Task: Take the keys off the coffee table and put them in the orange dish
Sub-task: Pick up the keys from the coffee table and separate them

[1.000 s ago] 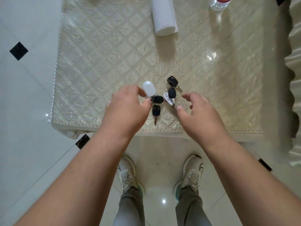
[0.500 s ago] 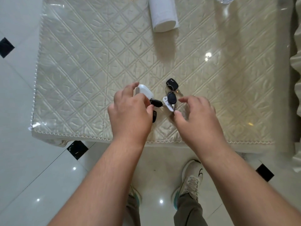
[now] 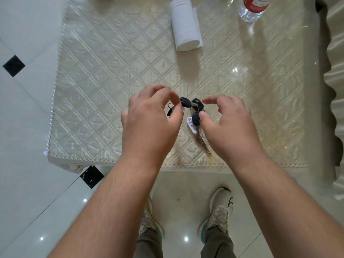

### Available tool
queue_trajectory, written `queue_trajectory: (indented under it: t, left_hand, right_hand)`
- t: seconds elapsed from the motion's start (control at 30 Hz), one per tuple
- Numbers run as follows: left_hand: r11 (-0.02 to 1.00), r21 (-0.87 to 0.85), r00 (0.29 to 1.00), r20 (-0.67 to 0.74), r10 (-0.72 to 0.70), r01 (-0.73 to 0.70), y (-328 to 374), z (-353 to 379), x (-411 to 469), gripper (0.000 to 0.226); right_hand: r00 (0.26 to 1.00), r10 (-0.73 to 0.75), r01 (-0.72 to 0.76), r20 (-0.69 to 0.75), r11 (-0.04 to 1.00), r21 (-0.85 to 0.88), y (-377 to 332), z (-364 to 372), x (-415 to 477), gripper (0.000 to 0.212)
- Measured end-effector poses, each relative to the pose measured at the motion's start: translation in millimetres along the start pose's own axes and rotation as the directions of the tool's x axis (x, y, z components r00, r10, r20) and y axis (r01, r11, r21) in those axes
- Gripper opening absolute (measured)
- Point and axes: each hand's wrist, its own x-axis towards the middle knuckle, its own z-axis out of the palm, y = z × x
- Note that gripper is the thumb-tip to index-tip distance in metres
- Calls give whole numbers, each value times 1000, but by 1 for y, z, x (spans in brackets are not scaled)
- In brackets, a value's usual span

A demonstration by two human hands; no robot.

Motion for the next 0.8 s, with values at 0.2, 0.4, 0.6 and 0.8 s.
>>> queue_trajectory:
  t: [0.2,0.4,0.6,0.8]
  left_hand:
    - [996,-83,1000,10,24,-24,0,-10,-1,8]
    - [985,-166,994,95,57,-40,0,-17,-1,8]
    - [912,-406,993,114,-15,60,1,-24,6,10]
    - [745,-651,981,195,-15,142,5,-34,8,16]
  right_hand:
    - [1000,-26,25,9,998,52,-12,2,-2,35]
    - [996,-83,77,32,982,171,-20,2,-5,28]
    - [995,-101,97,0,955,281,-25,1,-4,13]
    - [989,-122,143,-84,939,313,-29,-3,-6,10]
